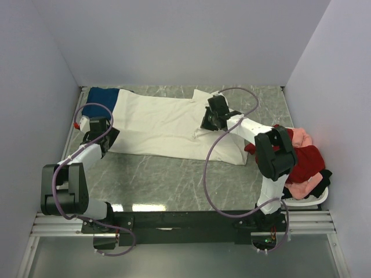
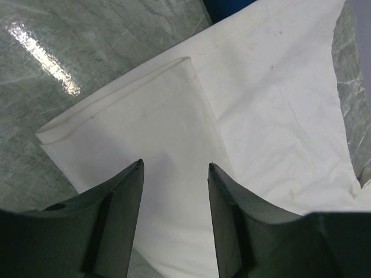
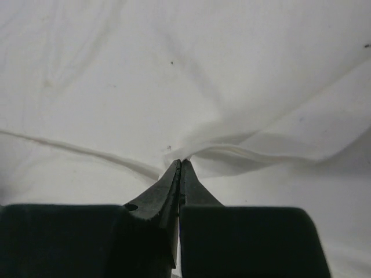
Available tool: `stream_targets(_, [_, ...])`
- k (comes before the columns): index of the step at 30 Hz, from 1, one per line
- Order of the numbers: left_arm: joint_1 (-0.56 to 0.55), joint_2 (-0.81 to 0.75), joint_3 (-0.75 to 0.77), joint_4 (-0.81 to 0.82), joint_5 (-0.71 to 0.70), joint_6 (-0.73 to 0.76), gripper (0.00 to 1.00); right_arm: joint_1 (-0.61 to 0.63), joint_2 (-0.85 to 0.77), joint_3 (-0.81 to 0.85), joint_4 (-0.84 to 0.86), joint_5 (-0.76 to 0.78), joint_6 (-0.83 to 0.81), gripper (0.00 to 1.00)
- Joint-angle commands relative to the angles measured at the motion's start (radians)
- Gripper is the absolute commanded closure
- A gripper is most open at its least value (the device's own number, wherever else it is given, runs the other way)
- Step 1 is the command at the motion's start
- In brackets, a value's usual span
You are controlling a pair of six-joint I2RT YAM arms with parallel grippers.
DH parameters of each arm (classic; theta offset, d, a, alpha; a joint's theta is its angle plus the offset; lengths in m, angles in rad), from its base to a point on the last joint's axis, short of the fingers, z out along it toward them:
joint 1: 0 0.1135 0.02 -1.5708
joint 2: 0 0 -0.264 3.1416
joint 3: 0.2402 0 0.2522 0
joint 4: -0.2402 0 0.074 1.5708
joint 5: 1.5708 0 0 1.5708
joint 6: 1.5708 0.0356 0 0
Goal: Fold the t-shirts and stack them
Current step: Fold the tshirt
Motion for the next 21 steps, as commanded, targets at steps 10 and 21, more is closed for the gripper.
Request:
stream_targets(10, [0.001, -0.111, -0.083, -0.005, 0.015, -0.026, 0.43, 0.002, 0.144, 0.229, -0.079, -0.008, -0.090, 0.48])
stream_targets(21, [0.004, -0.248, -0.131, -0.220, -0.181, -0.163, 0.42, -0.027, -0.142, 0.040, -0.064, -0.008, -0.040, 0.40])
